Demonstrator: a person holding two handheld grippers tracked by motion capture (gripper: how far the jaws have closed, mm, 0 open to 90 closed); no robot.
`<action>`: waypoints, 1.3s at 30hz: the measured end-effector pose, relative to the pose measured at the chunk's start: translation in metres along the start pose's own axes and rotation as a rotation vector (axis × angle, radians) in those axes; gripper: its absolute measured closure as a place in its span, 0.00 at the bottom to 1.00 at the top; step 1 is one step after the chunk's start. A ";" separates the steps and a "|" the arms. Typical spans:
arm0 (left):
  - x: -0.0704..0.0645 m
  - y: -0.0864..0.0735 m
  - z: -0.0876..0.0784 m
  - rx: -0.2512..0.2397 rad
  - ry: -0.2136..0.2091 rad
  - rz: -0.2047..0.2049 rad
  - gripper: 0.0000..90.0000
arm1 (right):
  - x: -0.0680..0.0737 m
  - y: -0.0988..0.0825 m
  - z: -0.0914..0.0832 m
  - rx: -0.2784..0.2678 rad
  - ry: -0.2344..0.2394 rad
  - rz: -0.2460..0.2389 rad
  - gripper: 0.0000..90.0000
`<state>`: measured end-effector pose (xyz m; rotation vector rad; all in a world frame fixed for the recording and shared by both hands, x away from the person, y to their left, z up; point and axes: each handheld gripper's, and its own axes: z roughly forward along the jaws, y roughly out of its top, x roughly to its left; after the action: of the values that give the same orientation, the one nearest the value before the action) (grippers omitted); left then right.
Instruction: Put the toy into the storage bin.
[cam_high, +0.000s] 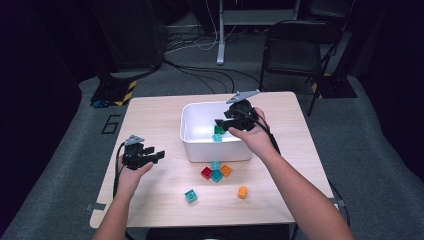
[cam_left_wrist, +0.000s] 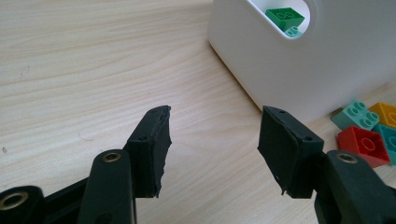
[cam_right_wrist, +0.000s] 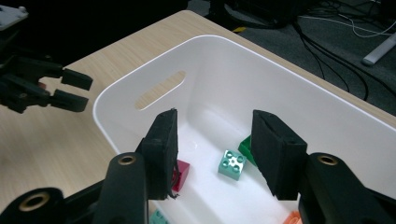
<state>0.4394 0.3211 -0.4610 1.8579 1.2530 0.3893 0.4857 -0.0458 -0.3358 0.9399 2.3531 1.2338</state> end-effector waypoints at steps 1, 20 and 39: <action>0.000 0.000 0.000 -0.001 0.001 0.001 0.48 | 0.002 -0.002 -0.004 -0.007 0.003 -0.001 0.57; 0.000 -0.001 0.001 0.005 0.005 0.002 0.48 | 0.023 -0.063 -0.046 -0.057 0.001 -0.010 0.57; 0.000 -0.002 0.002 0.011 0.008 0.000 0.48 | 0.034 -0.121 -0.049 -0.027 0.025 -0.004 0.57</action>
<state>0.4395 0.3201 -0.4634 1.8675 1.2626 0.3907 0.3852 -0.1022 -0.4061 0.9153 2.3504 1.2802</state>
